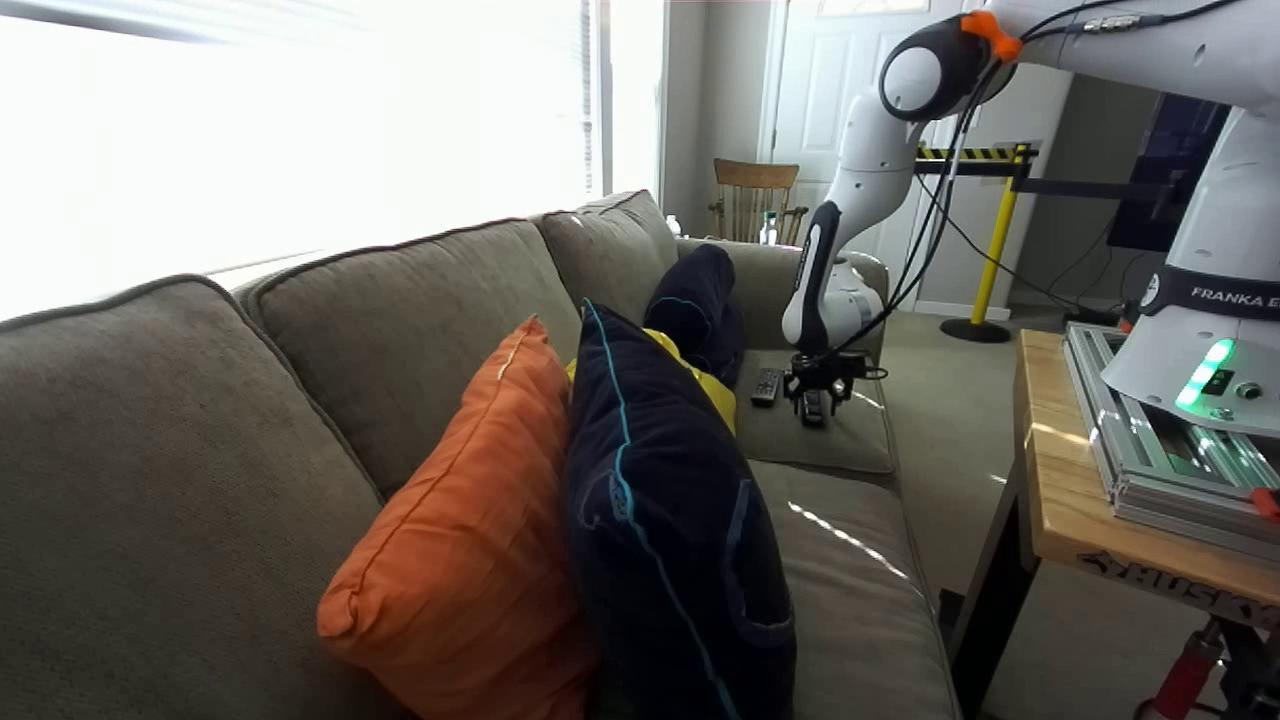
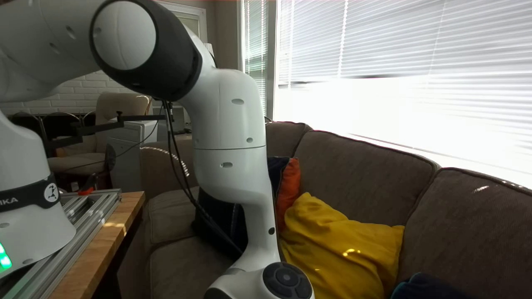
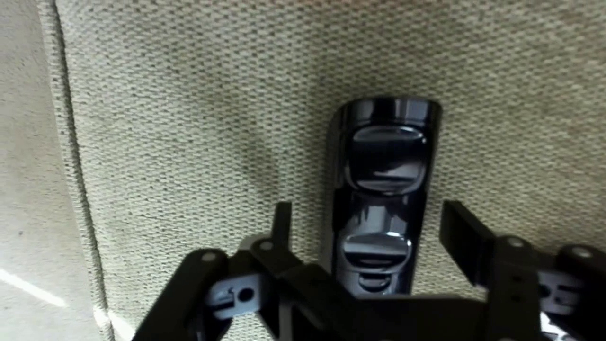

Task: Move the remote to the right

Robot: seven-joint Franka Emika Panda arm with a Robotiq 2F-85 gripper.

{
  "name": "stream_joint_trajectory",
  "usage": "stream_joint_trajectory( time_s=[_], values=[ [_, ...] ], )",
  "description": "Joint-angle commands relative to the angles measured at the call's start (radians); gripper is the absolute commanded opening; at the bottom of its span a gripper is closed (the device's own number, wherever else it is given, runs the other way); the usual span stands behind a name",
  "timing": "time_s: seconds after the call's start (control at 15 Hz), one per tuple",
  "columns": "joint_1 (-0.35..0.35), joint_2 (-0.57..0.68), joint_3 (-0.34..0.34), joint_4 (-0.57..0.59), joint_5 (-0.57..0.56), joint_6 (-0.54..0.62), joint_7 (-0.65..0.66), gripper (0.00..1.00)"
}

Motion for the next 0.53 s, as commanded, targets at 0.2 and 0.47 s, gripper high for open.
stream_joint_trajectory(
  time_s=[0.2,0.47],
  values=[
    [0.022,-0.040,-0.006,-0.036,0.013,-0.028,-0.024,1.00],
    [0.043,-0.027,-0.015,-0.043,0.008,-0.017,-0.030,1.00]
  ],
)
